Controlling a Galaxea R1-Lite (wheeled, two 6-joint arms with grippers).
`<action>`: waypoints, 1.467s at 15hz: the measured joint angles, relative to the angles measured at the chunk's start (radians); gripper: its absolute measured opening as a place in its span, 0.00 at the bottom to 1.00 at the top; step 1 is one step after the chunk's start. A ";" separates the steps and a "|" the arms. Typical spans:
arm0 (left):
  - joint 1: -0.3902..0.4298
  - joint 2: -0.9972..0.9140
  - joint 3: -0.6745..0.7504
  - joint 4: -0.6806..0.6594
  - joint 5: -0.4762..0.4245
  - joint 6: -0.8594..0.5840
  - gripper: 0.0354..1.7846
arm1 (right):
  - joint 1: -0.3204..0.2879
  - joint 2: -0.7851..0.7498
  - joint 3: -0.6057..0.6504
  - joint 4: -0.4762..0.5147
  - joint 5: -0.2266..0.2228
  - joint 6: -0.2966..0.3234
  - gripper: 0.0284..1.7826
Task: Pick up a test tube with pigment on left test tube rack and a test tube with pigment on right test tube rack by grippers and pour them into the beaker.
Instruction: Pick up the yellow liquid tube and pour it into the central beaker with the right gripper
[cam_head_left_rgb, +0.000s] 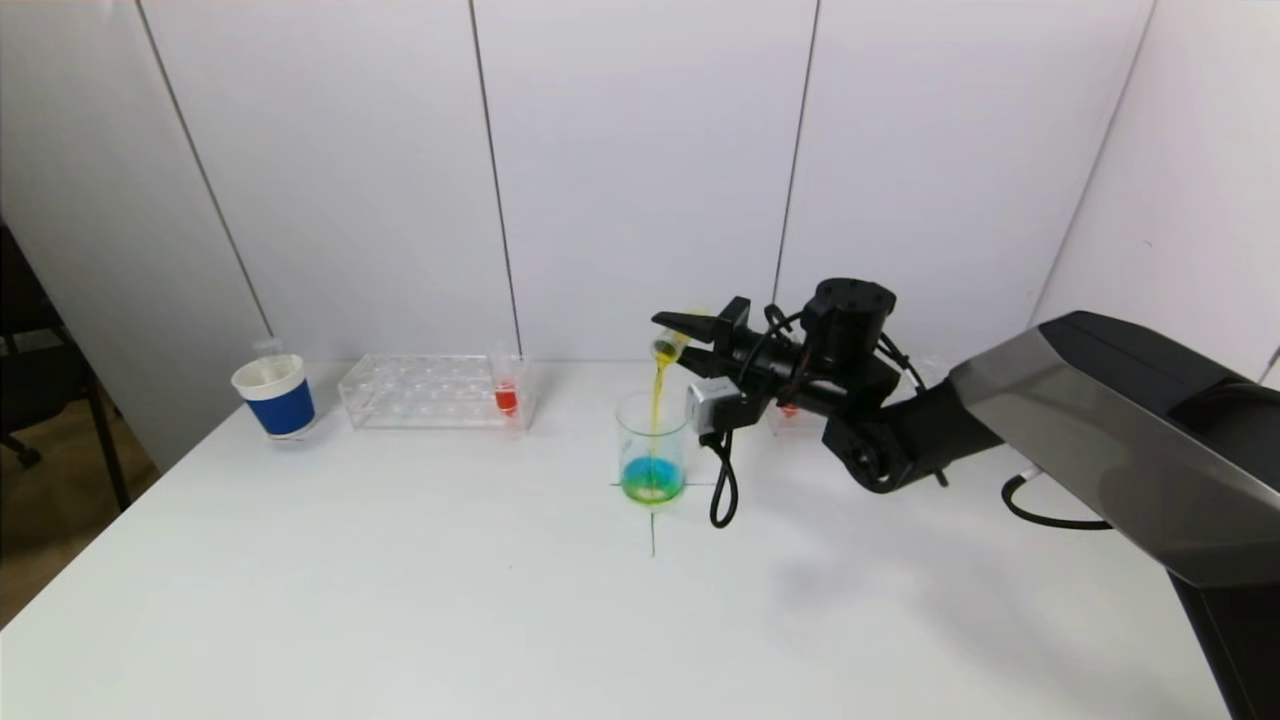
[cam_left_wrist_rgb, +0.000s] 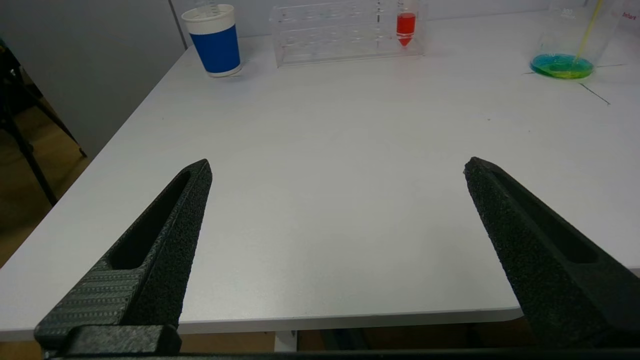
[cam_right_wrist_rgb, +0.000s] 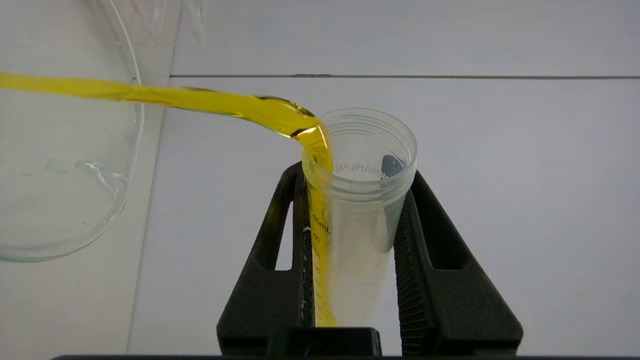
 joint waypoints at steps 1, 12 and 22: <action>0.000 0.000 0.000 0.000 0.000 0.000 0.99 | 0.000 0.000 0.000 0.000 0.000 -0.003 0.28; 0.000 0.000 0.000 0.000 0.000 0.000 0.99 | 0.005 -0.010 -0.018 0.031 0.001 -0.127 0.28; 0.000 0.000 0.000 0.000 0.000 0.000 0.99 | 0.014 -0.027 -0.033 0.058 -0.003 -0.234 0.28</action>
